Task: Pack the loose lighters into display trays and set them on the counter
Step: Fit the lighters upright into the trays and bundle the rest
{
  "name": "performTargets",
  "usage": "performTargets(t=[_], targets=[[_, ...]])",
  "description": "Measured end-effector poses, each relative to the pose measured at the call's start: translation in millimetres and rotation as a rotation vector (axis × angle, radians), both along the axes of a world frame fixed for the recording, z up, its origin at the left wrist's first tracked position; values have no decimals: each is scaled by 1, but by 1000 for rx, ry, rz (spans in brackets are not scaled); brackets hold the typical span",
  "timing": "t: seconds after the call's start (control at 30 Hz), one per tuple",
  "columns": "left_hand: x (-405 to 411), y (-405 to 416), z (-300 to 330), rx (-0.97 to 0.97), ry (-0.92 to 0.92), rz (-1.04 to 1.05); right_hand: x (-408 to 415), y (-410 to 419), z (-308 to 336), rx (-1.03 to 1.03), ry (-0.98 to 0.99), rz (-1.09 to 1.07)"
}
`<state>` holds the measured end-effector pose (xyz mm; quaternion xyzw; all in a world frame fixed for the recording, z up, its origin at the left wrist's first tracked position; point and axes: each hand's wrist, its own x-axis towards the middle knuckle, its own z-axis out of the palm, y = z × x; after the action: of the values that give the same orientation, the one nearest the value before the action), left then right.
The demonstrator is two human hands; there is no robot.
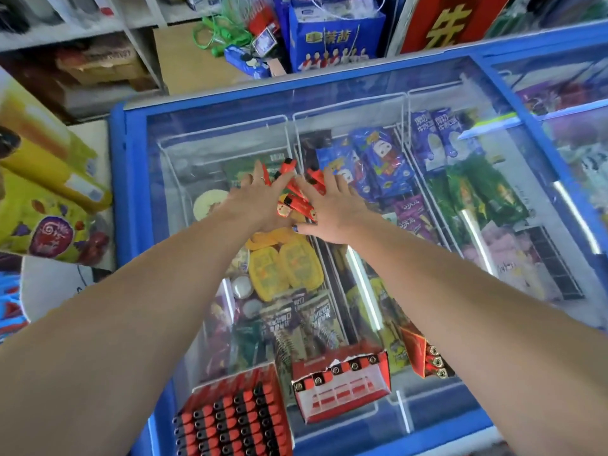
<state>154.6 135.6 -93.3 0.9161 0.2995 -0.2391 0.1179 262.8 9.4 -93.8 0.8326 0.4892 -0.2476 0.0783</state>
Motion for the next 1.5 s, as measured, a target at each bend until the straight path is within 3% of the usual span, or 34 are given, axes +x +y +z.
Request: performTargets(t=[0.57, 0.73, 0.97, 1.13, 1.33, 1.43, 1.5], targets=[[-15, 4, -14, 207, -156, -226, -14, -2, -4, 8, -226, 99], [-7, 2, -10, 182, -33, -225, -20, -26, -6, 26, -225, 182], [-1, -6, -7, 103, -3, -110, -19, -41, -14, 107, -172, 113], [-7, -18, 0, 200, 43, -143, -15, -48, -18, 244, 60, -222], [-20, -36, 7, 158, -30, -49, -23, -55, 3, 364, 522, -637], [-39, -43, 6, -58, -142, 73, -32, -63, 22, 420, 788, -825], [-55, -50, 14, -256, -292, 266, -41, -66, 37, 468, 931, -897]])
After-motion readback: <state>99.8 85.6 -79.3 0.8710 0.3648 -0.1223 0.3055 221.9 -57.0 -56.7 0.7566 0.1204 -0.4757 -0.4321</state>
